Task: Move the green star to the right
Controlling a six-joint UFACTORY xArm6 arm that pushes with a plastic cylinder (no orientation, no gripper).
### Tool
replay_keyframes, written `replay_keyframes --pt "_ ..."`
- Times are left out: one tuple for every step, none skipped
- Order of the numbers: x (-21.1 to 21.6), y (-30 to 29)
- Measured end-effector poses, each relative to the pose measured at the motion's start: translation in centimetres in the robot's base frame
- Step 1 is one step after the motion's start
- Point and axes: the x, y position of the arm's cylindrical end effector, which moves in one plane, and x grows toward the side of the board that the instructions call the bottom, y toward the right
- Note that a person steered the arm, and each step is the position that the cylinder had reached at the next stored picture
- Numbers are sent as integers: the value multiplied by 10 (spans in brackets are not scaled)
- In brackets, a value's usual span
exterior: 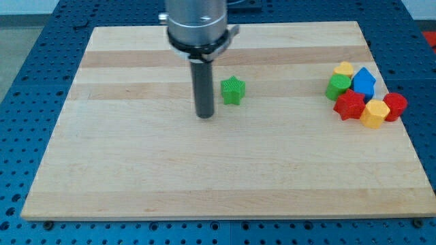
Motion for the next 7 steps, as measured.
replay_keyframes --pt "-16 -11" --pt "-47 6" --pt "-44 38" --pt "-19 77" --pt "-15 96" --pt "-25 92" --pt "-44 80"
